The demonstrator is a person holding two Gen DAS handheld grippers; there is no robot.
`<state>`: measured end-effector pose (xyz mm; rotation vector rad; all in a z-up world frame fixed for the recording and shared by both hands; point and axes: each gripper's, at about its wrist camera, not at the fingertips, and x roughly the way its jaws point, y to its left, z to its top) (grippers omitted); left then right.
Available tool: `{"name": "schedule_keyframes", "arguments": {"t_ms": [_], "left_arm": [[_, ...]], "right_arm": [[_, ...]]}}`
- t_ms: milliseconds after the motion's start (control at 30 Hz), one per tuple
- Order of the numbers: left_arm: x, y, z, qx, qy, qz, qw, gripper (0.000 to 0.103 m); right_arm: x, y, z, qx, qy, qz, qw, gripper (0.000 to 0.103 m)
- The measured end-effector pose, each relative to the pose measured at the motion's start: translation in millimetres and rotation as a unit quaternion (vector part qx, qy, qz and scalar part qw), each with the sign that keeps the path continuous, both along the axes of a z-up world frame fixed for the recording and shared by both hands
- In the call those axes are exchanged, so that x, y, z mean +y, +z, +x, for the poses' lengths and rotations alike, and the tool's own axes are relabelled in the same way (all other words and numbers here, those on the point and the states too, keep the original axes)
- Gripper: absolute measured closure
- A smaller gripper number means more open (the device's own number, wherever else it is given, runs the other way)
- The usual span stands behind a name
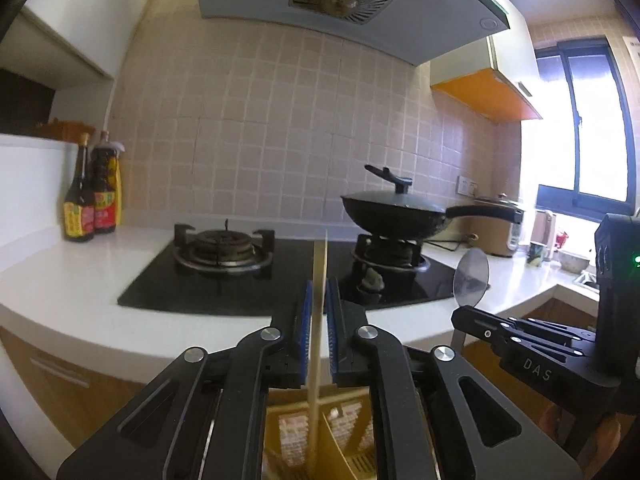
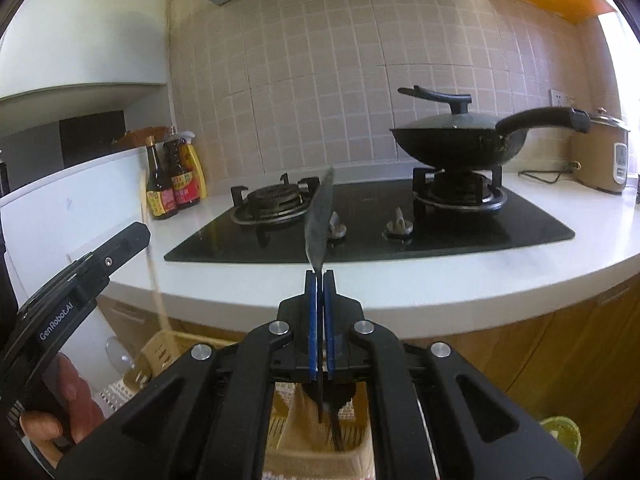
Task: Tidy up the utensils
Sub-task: 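Lift the knife and chopstick up and carry them over the caddy, then open both tools to drop the knife and chopstick into the caddy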
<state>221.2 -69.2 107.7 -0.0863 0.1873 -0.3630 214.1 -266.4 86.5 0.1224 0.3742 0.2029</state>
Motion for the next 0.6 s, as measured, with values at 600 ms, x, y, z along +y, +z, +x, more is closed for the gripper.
{"name": "schedule_keyframes", "arguments": {"t_ms": [600], "left_arm": [[49, 21, -103, 0.040, -0.038, -0.007, 0.9984, 0.058]], "right_arm": [[3, 18, -112, 0.060, 0.016, 0.012, 0.998, 0.070]]}}
